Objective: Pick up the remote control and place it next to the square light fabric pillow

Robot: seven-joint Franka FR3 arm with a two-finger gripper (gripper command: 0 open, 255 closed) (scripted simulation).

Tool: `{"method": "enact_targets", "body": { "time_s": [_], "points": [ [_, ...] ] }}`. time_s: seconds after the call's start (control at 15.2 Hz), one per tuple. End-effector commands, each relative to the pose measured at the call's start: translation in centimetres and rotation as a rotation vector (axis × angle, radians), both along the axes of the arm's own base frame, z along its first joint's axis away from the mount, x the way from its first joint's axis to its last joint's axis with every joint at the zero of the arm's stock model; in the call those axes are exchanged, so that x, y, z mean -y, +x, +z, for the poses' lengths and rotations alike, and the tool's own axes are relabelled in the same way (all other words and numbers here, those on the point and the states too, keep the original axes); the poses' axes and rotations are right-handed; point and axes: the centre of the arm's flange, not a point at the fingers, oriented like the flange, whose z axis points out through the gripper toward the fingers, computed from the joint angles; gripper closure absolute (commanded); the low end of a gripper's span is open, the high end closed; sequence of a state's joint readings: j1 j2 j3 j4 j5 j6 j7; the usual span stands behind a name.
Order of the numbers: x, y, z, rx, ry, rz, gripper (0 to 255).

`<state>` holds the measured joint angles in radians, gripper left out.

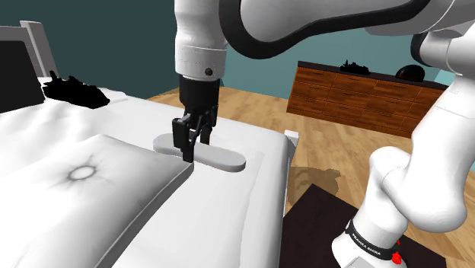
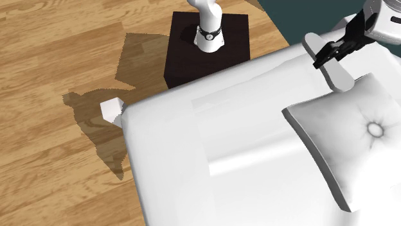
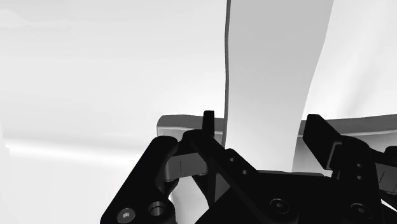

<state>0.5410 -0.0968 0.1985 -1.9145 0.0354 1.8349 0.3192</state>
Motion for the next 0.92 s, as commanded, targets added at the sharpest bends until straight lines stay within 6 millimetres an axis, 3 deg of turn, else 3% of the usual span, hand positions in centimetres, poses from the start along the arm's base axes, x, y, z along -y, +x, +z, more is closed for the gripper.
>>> {"method": "enact_targets", "body": {
  "time_s": [0.0, 0.86],
  "points": [
    [-2.5, -1.3, -0.2, 0.001, 0.001, -0.002, 255],
    [-17.9, -8.9, -0.1, 0.001, 0.001, -0.002, 255]
  ]
}}
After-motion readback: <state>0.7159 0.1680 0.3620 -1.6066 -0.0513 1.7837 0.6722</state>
